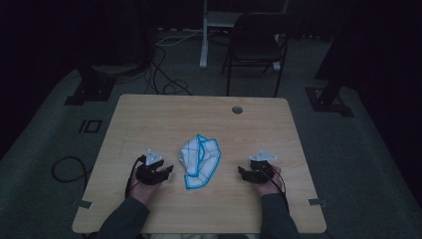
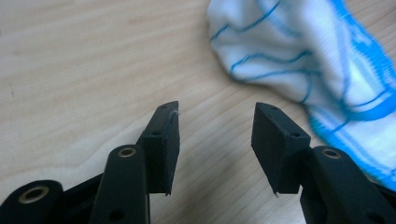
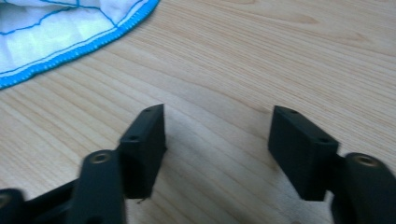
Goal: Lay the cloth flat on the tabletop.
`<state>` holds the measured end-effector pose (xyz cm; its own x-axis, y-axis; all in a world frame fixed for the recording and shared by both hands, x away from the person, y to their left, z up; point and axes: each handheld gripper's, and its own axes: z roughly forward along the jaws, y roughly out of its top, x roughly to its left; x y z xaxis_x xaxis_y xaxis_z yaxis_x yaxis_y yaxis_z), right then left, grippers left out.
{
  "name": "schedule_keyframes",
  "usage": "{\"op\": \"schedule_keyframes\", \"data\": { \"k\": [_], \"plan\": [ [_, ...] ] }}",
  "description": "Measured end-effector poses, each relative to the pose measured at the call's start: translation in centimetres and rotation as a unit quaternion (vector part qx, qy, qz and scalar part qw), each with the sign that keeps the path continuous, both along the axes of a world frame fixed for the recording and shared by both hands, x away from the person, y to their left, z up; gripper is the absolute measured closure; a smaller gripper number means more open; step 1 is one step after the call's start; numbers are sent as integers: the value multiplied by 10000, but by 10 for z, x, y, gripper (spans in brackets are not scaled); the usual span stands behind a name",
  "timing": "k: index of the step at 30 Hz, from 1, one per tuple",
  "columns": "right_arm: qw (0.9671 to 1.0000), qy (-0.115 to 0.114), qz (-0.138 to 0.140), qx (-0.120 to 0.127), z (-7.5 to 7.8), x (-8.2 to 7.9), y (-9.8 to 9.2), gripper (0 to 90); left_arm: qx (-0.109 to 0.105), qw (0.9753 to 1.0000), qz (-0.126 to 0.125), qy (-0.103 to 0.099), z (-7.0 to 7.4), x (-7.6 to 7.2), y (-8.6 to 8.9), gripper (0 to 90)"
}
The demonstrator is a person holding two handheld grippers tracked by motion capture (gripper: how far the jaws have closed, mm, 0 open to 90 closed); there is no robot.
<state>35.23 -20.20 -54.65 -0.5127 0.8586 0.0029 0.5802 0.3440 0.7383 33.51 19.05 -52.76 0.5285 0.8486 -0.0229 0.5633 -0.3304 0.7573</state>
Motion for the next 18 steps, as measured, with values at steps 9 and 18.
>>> {"op": "schedule_keyframes", "data": {
  "k": [9,18],
  "plan": [
    [9998,-102,60,-150,2,-3,8,471,-87,9996,-201,-204,19,2,-11,523],
    [9997,-200,96,52,6,-6,18,485,-169,9978,-433,-483,40,4,-29,535]
  ]
}}
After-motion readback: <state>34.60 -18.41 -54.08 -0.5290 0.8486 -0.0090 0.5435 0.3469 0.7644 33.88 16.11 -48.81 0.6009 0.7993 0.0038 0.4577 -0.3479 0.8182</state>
